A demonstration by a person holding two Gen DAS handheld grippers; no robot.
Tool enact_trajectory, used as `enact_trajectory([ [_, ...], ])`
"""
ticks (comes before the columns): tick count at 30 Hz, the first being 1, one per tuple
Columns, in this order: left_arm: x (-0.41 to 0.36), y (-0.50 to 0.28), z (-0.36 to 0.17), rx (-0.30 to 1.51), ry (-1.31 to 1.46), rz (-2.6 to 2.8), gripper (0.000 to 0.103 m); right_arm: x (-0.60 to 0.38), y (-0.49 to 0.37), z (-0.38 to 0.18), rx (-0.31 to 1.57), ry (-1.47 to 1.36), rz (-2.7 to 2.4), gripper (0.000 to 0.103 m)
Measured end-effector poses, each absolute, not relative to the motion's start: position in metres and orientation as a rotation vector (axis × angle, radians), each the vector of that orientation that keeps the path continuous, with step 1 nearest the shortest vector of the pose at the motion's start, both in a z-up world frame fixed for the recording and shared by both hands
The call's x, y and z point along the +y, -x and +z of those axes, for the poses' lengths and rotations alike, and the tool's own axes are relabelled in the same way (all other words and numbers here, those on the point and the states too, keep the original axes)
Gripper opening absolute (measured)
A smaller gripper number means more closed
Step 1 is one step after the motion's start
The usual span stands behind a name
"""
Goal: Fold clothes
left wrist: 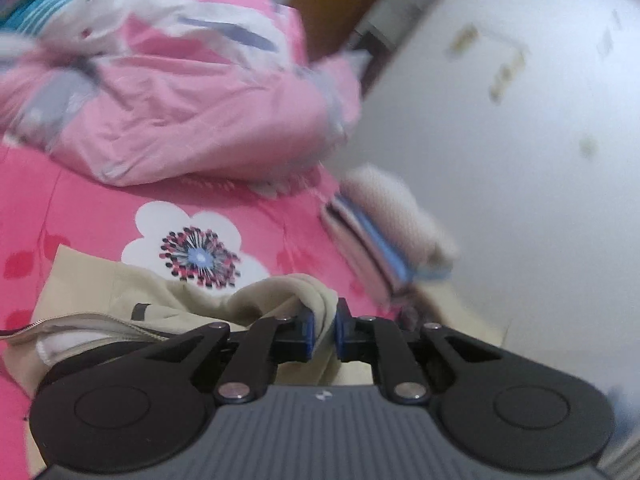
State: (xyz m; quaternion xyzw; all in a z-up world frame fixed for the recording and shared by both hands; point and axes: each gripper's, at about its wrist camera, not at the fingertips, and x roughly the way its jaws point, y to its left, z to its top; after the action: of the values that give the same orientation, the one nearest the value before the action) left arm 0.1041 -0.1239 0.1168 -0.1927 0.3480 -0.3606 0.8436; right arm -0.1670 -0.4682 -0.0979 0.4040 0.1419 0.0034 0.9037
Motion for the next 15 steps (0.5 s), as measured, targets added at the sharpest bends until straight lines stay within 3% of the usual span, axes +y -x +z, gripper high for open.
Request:
enact_trajectory([
  [4, -0.117, -0.153, 0.082, 0.847, 0.556, -0.708, 0.015, -0.471, 0.162, -0.104, 0.329, -0.847, -0.028, 0.012],
  [6, -0.116, -0.157, 0.065, 0.888, 0.583, -0.695, 0.046, -0.470, 0.166, -0.101, 0.335, -0.832, -0.053, 0.014],
  [8, -0.116, -0.161, 0.048, 0.928, 0.608, -0.682, 0.055, -0.466, 0.174, -0.091, 0.315, -0.784, -0.072, 0.014],
  [10, -0.111, -0.148, 0.052, 0.890, 0.565, -0.702, 0.058, -0.457, 0.183, -0.072, 0.272, -0.701, -0.064, 0.015],
  [13, -0.101, -0.121, 0.063, 0.807, 0.466, -0.730, 0.068, -0.437, 0.186, -0.033, 0.213, -0.571, 0.032, 0.024],
  [15, -0.095, -0.098, 0.069, 0.757, 0.384, -0.757, 0.070, -0.416, 0.176, -0.013, 0.196, -0.488, 0.132, 0.039],
])
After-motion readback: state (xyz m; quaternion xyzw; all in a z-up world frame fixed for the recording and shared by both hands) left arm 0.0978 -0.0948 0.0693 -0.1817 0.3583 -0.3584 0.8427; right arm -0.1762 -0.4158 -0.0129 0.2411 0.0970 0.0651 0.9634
